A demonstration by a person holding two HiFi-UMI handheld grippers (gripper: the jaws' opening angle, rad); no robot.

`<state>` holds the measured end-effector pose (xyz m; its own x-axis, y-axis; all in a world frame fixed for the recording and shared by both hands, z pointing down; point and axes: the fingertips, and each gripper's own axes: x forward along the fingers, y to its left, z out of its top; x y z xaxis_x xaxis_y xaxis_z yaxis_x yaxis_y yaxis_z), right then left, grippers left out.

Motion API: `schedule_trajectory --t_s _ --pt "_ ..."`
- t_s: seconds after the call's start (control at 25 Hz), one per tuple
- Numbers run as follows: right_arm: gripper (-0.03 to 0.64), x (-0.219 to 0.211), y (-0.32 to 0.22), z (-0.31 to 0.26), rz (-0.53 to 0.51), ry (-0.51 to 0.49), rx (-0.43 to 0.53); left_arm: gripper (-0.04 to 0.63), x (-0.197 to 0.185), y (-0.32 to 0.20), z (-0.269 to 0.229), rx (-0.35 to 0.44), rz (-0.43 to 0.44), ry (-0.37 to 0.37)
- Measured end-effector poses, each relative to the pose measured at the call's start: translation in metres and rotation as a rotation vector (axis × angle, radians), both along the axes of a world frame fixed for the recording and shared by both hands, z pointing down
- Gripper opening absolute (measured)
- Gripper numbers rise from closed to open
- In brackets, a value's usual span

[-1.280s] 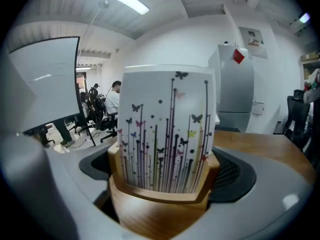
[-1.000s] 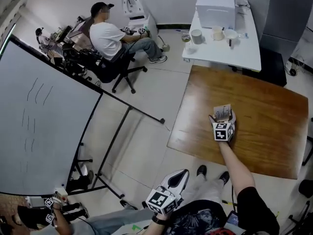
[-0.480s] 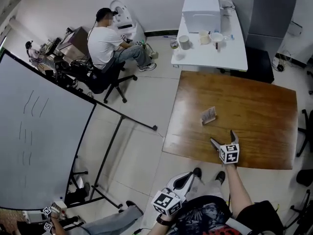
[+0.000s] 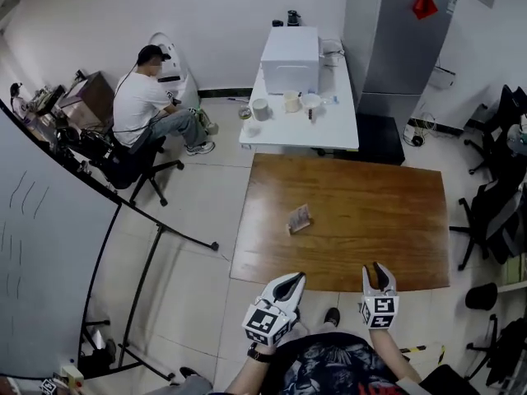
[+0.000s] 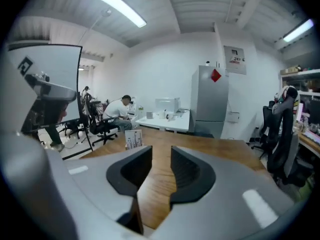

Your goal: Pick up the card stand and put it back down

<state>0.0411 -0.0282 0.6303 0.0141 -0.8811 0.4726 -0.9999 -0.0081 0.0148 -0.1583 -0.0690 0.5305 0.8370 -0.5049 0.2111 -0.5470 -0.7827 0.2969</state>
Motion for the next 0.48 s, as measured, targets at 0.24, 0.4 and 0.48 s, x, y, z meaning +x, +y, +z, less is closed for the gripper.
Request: schedule_trajectory --t_s 0.24,0.4,0.48 --pt "0.044 0.021 -0.007 -0.044 -0.014 -0.03 0.146 0.003 -0.006 -0.015 -0.018 0.055 -0.145 -0.02" --pt "0.041 0.014 -0.02 -0.062 -0.064 -0.039 0.192 0.003 -0.001 -0.017 -0.009 0.061 -0.147 -0.048" --pt "0.026 0.01 -0.025 -0.069 -0.082 -0.05 0.199 0.003 0.001 -0.019 -0.011 0.06 -0.162 -0.049"
